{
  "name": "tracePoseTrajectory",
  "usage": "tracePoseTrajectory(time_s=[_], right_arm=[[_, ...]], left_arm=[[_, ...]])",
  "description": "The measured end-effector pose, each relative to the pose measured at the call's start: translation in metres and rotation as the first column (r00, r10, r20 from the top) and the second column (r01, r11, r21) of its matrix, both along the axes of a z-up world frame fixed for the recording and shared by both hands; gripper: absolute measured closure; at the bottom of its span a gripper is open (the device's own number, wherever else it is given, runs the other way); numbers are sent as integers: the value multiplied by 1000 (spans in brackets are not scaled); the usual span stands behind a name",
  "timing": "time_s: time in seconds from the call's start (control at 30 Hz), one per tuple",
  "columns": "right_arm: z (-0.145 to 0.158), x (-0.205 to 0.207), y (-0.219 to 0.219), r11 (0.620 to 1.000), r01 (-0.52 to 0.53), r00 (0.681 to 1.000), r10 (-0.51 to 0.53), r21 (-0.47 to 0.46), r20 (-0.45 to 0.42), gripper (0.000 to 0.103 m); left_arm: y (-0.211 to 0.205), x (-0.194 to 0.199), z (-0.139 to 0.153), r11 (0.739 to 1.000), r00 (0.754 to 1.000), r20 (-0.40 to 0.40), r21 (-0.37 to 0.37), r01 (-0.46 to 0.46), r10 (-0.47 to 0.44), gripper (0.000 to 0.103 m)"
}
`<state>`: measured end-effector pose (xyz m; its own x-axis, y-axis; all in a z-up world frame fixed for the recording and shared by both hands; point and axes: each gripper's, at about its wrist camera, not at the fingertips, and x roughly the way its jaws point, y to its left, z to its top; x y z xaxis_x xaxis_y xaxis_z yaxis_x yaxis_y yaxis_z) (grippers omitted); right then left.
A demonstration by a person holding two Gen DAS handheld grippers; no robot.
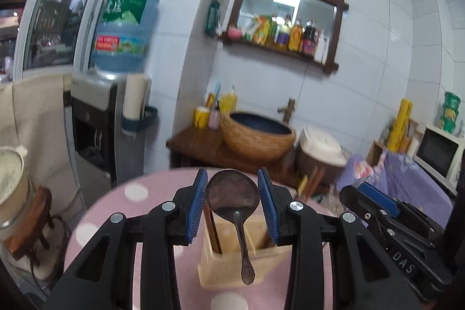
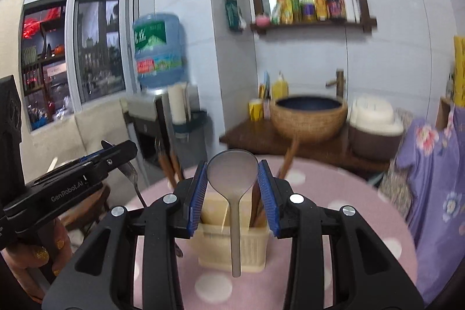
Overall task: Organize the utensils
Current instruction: 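Lower both spoons into the holder and open both grippers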
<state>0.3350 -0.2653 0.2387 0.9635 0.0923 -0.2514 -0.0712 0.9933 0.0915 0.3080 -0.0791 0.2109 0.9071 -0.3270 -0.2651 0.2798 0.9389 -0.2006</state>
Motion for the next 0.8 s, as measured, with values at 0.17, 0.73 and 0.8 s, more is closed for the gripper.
tracePoseTrajectory(time_s=[0.17, 0.73, 0.8], right_arm=[[15, 31, 3, 999, 45, 998, -45, 7, 36, 66], [-97, 56, 3, 995, 105, 989, -105, -5, -103, 66], [-104, 55, 4, 994, 108, 988, -108, -14, -114, 66]], left_arm=[[-12, 25, 8, 999, 999, 36, -11, -38, 39, 67], [-20, 33, -83, 995, 997, -41, 70, -68, 71, 67], [-19, 35, -91, 995, 995, -64, 74, -66, 71, 67]])
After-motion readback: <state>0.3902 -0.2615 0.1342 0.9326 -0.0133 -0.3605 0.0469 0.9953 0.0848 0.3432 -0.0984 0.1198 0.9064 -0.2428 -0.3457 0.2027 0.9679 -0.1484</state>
